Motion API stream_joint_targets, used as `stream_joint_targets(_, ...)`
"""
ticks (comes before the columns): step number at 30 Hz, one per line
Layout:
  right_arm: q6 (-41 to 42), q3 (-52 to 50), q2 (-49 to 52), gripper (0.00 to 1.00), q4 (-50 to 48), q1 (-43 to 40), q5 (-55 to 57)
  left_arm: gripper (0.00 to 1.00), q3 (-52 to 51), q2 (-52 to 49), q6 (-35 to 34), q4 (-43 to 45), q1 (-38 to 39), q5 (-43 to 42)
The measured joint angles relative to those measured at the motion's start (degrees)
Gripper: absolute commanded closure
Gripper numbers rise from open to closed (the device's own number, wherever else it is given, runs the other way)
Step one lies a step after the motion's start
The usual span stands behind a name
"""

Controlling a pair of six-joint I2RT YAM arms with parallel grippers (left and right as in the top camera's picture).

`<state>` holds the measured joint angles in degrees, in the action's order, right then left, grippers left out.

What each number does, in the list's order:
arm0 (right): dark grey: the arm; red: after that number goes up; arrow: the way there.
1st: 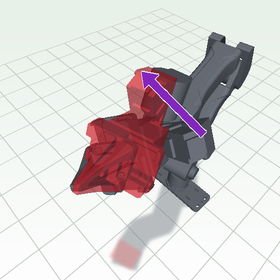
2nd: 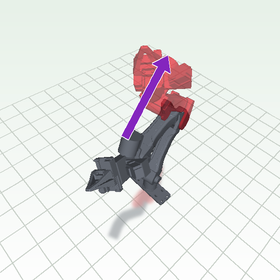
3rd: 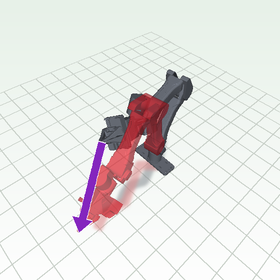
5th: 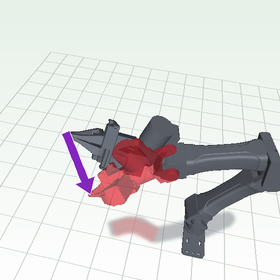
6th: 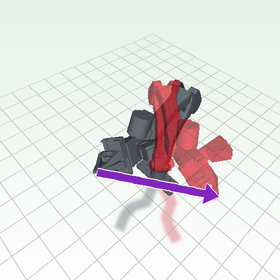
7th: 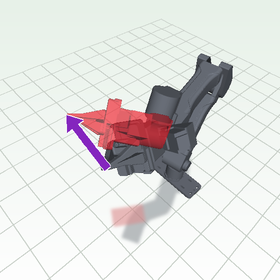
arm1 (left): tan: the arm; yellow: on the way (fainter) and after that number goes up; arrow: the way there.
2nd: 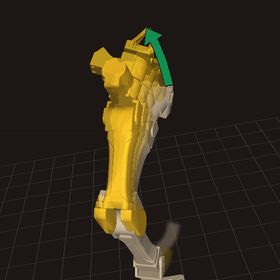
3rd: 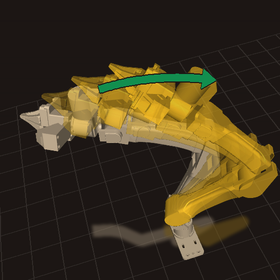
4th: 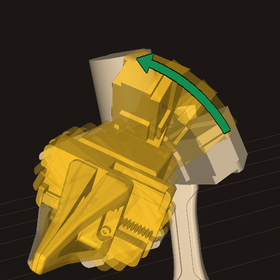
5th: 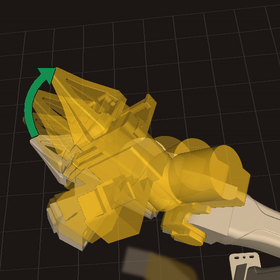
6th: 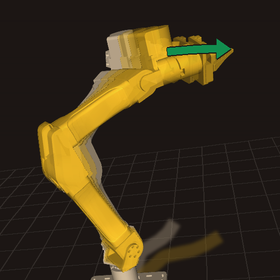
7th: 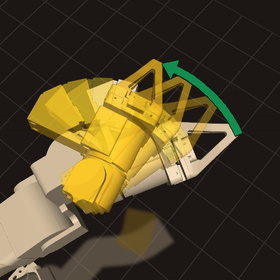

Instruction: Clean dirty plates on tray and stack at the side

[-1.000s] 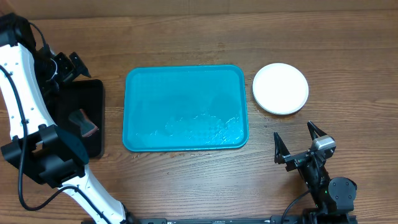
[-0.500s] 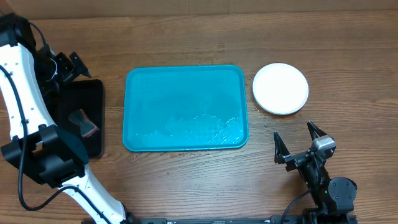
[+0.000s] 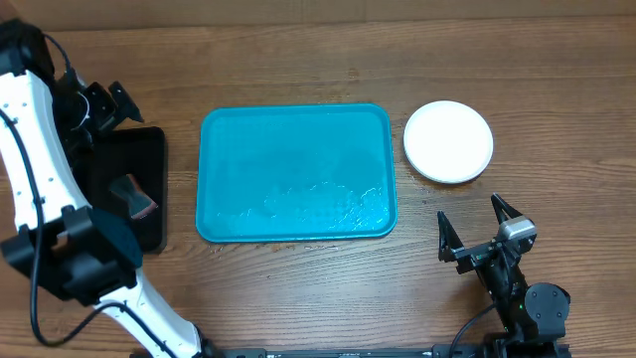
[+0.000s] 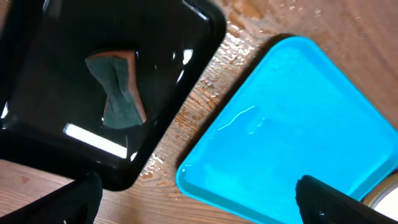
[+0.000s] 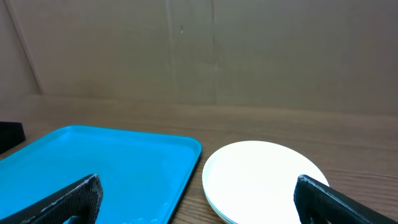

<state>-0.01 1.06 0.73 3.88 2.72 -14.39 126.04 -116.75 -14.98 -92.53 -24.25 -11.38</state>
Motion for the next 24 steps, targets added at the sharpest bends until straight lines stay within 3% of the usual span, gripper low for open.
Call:
stream_joint_targets(10, 0.0, 0.0, 0.0, 0.0, 0.0, 0.0, 0.0, 0.0, 0.0, 18.4, 0.0, 0.0, 8.8, 0.0)
stream_joint_targets(15, 0.0, 0.0, 0.0, 0.0, 0.0, 0.0, 0.0, 0.0, 0.0, 22.5, 0.4, -0.5, 13.3, 0.0)
stream_joint_targets(24, 0.0, 0.0, 0.0, 0.0, 0.0, 0.0, 0.0, 0.0, -2.7, 29.6, 0.7, -3.6, 14.1, 1.2)
